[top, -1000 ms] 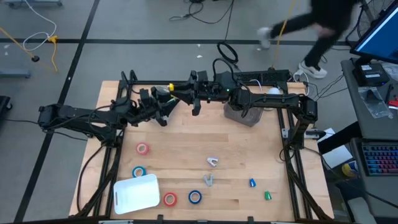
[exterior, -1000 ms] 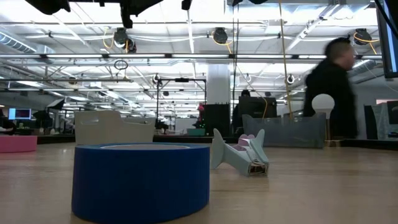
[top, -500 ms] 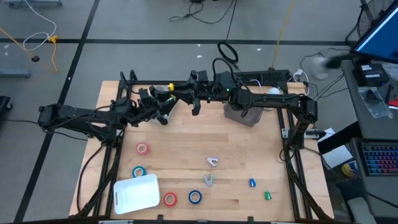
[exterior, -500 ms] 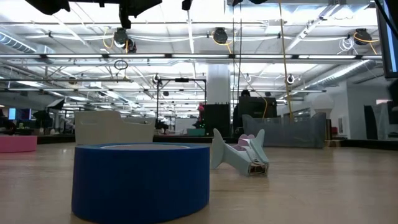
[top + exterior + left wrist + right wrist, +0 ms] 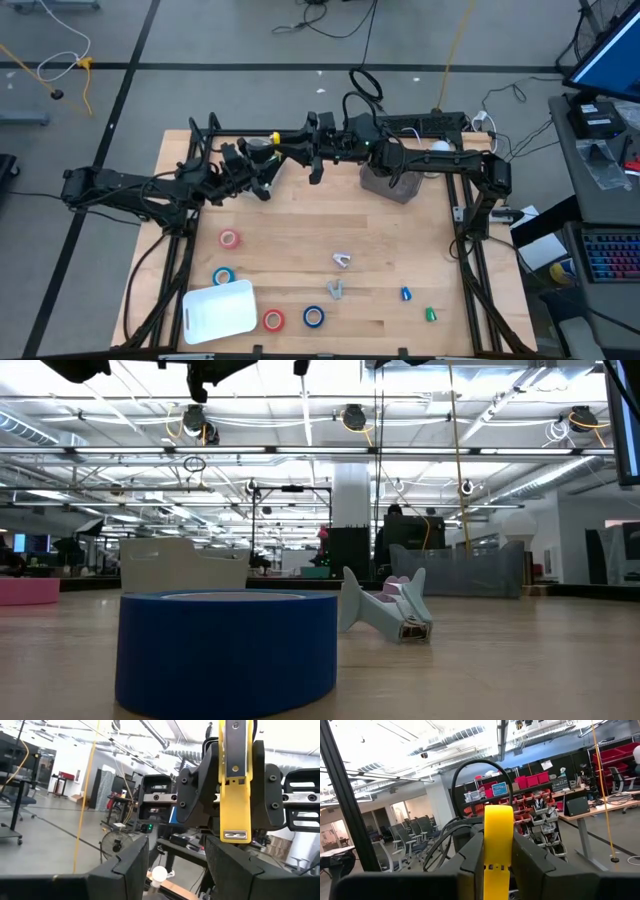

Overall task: Pick and place Stapler, Stapler remover, tape
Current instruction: Put the yellow stapler into the gray bin

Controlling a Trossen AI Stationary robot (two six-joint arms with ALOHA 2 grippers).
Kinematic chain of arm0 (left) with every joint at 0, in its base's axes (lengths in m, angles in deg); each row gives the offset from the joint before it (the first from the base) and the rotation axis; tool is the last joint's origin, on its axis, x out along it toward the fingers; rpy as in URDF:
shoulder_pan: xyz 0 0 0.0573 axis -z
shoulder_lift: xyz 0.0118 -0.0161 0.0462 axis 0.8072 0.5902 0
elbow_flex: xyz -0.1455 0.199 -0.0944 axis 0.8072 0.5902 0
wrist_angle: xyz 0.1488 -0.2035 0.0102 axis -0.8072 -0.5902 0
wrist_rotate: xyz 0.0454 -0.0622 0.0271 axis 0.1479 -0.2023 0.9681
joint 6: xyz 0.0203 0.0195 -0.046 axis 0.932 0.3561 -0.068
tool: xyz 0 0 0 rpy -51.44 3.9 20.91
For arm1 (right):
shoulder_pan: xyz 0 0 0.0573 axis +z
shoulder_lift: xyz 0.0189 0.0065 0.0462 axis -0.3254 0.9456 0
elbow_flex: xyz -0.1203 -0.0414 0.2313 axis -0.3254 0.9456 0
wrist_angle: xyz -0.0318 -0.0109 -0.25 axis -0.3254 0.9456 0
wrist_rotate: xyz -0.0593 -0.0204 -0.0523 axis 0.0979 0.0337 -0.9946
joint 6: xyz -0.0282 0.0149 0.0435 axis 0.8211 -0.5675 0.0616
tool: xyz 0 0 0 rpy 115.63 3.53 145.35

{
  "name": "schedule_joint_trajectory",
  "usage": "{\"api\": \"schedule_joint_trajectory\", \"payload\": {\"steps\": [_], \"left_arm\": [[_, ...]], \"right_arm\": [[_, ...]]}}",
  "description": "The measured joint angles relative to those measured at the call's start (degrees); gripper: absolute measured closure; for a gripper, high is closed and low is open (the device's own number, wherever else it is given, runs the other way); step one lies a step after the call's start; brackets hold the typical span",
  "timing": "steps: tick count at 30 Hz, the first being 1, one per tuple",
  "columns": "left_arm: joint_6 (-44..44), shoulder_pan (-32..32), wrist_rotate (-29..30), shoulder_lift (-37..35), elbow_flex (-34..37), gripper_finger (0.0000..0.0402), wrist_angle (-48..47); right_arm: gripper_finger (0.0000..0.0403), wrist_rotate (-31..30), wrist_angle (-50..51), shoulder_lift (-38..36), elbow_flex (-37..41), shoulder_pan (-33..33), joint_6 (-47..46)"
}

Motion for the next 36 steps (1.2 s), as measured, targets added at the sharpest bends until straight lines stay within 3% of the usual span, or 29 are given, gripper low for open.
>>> {"api": "schedule_joint_trajectory", "payload": {"steps": [21, 36], "left_arm": [[-0.3, 0.0, 0.1, -0.2, 0.1, 0.0204, -0.2], [-0.7, -0.1, 0.7, -6.2, -0.3, 0.0204, -2.1]], "right_arm": [[0.033, 0.4, 6.9, -0.1, -0.2, 0.0, 2.9], [0.0331, 1.0, 9.6, 0.4, 0.3, -0.1, 3.8]]}}
